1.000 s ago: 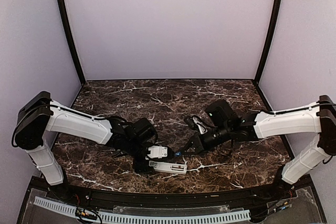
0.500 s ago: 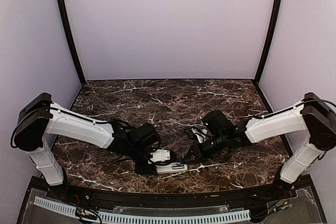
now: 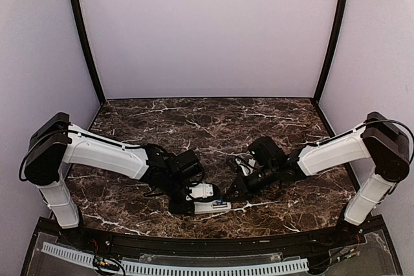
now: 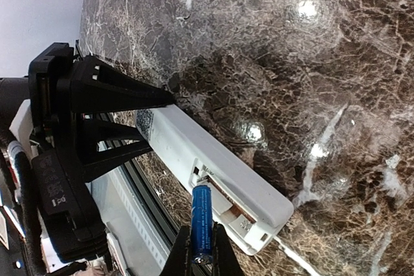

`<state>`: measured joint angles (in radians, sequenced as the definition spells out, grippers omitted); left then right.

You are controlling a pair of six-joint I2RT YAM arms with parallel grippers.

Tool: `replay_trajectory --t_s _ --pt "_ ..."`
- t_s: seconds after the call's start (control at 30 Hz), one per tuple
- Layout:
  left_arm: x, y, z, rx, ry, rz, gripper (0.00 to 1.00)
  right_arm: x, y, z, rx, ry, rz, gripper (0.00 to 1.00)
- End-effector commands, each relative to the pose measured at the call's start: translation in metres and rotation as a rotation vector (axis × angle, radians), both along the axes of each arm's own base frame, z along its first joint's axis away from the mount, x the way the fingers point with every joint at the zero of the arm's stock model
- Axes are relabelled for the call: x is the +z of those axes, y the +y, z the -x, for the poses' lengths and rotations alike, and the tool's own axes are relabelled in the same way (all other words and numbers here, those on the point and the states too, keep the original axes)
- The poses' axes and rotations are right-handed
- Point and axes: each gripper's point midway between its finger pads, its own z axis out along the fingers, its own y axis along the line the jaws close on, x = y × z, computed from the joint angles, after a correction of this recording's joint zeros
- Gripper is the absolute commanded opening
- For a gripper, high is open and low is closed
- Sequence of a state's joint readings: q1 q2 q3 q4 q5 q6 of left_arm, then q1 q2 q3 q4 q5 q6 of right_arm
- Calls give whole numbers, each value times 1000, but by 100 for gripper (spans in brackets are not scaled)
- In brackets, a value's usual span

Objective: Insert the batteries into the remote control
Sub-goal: Place the battery in the battery compartment.

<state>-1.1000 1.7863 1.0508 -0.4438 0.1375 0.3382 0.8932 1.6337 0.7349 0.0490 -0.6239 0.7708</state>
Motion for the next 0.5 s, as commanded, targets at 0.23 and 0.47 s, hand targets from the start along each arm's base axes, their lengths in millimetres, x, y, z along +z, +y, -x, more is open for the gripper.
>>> replay_trajectory --t_s 0.23,0.47 --pt "-20 17 11 19 55 -105 18 -11 1 -8 -76 41 1 0" --pt "-20 18 11 23 53 -107 18 -17 -3 -6 -120 60 19 0"
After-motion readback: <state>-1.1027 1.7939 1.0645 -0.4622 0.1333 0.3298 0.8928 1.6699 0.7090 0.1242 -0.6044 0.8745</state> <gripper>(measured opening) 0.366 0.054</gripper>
